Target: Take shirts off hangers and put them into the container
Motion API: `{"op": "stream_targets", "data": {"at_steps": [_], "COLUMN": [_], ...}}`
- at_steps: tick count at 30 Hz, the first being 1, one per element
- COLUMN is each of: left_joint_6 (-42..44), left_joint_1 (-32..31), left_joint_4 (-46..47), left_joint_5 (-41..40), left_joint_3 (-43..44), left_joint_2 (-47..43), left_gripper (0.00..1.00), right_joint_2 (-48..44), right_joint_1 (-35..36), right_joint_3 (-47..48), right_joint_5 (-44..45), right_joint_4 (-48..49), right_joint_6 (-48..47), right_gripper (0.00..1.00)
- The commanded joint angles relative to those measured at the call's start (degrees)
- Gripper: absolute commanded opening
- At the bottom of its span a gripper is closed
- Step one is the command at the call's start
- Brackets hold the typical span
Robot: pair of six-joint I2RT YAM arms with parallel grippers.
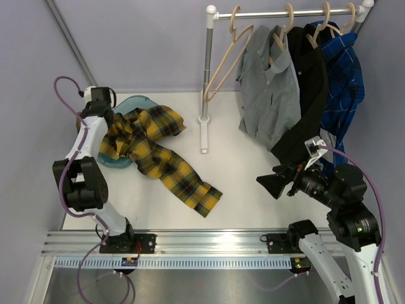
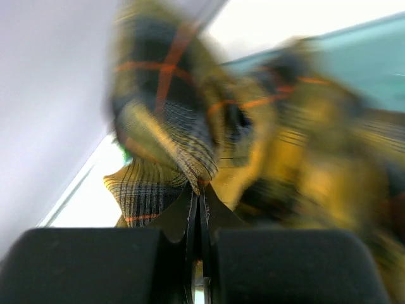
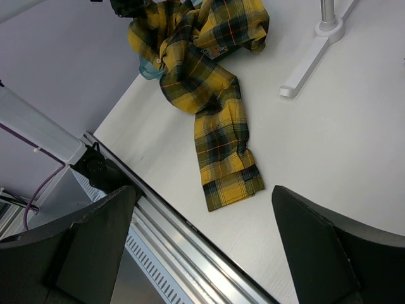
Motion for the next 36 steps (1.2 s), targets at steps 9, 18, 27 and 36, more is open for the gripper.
{"op": "stream_targets", "data": {"at_steps": [9,18,27,36], "left_joint_6": [-8.6,-9.5,-6.4,-7.4], "left_joint_1": [-9.9,-5.2,-6.3,-21.7], "left_joint_4": [1.3,1.1,-1.4,-4.6], "left_joint_5": [10.0,21.6,21.6,19.5], "left_joint_3": [3.4,5.2,5.8,-7.0], "left_joint_2": [8.9,20.0,2.2,-19.5], "left_gripper": [0.00,0.13,0.99,0.99], "right_joint_2": [0.6,0.6,0.0,-2.6], "right_joint_1": [0.5,0.5,0.5,0.5], "right_joint_3": [-0.2,0.1,0.2,0.8], "right_joint_5": [0.2,1.6,1.8,3.5], "right_joint_4": [0.9,0.1,0.7,-0.9], "right_joint_6": [0.8,0.9,1.1,0.2], "right_gripper": [0.99,1.00,1.00,0.99]}}
